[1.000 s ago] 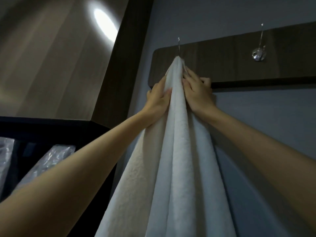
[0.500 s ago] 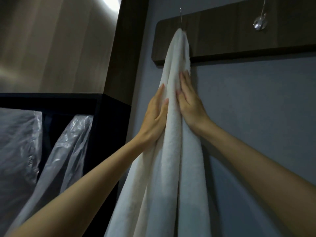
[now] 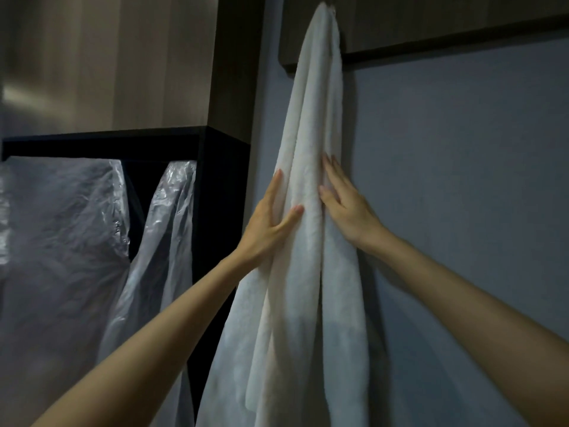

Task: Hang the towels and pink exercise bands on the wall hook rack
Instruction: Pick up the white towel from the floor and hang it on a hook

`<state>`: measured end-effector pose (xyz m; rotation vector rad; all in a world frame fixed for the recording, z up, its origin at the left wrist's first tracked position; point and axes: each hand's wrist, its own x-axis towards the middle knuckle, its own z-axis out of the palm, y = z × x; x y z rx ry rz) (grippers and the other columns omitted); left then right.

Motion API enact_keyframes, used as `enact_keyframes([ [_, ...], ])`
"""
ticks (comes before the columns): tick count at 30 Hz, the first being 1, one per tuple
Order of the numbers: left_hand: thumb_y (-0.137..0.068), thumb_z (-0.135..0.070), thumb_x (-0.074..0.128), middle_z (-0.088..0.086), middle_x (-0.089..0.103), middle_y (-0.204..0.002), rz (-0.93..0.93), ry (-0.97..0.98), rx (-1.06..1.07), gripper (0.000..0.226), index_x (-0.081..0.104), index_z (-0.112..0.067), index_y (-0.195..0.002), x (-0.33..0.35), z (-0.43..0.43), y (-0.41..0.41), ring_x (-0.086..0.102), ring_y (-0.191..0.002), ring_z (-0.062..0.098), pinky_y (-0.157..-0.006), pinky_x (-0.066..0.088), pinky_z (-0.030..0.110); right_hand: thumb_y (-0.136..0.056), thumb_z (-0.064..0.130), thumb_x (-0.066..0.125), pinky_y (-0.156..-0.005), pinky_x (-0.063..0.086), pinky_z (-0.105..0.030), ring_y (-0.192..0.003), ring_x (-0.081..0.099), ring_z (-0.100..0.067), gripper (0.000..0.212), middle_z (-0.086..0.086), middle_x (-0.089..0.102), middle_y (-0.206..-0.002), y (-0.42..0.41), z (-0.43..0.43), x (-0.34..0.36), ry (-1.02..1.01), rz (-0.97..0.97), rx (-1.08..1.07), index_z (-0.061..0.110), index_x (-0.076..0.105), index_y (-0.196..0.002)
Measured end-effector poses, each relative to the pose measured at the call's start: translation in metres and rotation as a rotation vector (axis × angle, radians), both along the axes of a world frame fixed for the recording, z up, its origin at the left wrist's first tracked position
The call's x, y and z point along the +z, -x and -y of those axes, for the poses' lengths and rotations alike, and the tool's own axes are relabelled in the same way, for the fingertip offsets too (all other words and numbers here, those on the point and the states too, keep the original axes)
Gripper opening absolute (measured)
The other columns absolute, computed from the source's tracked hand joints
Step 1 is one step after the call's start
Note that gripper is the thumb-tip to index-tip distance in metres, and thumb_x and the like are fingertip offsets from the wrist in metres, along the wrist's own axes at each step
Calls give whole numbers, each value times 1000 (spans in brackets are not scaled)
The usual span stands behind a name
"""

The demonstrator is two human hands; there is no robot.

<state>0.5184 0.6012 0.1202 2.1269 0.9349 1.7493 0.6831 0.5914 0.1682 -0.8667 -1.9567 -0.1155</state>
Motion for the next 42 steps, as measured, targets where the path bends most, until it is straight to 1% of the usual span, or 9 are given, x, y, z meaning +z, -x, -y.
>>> enact_keyframes([
  [2, -88, -53, 52, -15, 14, -156, -28, -7, 35, 75, 5, -44, -146, 1, 6, 1, 20, -132, -2, -112, 26, 36, -99, 27, 40, -113, 11, -18, -143, 12, -5, 58, 7, 7, -159, -6, 14, -2, 19, 19, -14, 30, 10, -149],
  [5, -84, -67, 43, -9, 9, -158, -62, -12, 136, 74, 4, -48, -144, 2, 17, 2, 15, -143, 10, -115, 22, 50, -97, 30, 44, -116, 15, -27, -143, 15, -7, 60, 8, 13, -158, -15, 40, -5, -2, 65, -44, 33, 13, -149],
  [9, -84, -72, 34, -5, 8, -159, -153, -86, 243, 69, 6, -49, -143, 5, 49, 6, 14, -145, 19, -112, 21, 60, -96, 32, 46, -117, 20, -33, -142, 23, -12, 56, 7, 24, -155, -22, 78, -11, -98, 139, -181, 32, 23, -147],
  [12, -90, -65, 33, -6, 12, -158, -265, -186, 300, 62, 9, -47, -144, 1, 78, 15, 14, -145, 19, -114, 19, 58, -95, 32, 46, -114, 19, -26, -140, 26, -12, 54, 8, 27, -154, -17, 112, -22, -141, 158, -246, 33, 25, -146],
  [15, -93, -60, 31, -5, 13, -158, -366, -232, 330, 58, 8, -47, -145, -11, 106, 26, 10, -146, 20, -117, 14, 53, -97, 31, 44, -107, 14, -18, -137, 21, -1, 53, 14, 26, -153, -5, 154, -38, -115, 141, -302, 33, 24, -147],
  [17, -93, -60, 30, -4, 14, -158, -420, -260, 340, 58, 8, -46, -145, -24, 125, 35, 10, -146, 21, -118, 13, 50, -97, 29, 44, -107, 16, -19, -134, 22, 2, 52, 13, 29, -152, 5, 184, -52, -116, 119, -364, 31, 26, -146],
  [21, -92, -59, 30, -3, 21, -157, -486, -277, 306, 59, 12, -42, -147, -51, 156, 48, 17, -145, 21, -117, 18, 48, -96, 35, 42, -112, 26, -29, -136, 32, -10, 51, 9, 36, -149, 17, 226, -79, -136, 143, -465, 28, 31, -145],
  [30, -95, -56, 33, -3, 21, -157, -570, -254, 245, 58, 12, -40, -147, -106, 220, 52, 19, -144, 21, -116, 15, 44, -94, 36, 40, -108, 25, -22, -130, 38, -8, 49, 9, 43, -144, 16, 319, -146, -77, 217, -618, 28, 35, -143],
  [42, -95, -50, 36, 2, 34, -151, -671, -151, 126, 56, 24, -33, -147, -216, 327, 53, 32, -139, 24, -109, 32, 47, -92, 39, 39, -102, 37, -29, -121, 49, -16, 48, 6, 52, -137, 23, 431, -276, 192, 122, -628, 23, 44, -137],
])
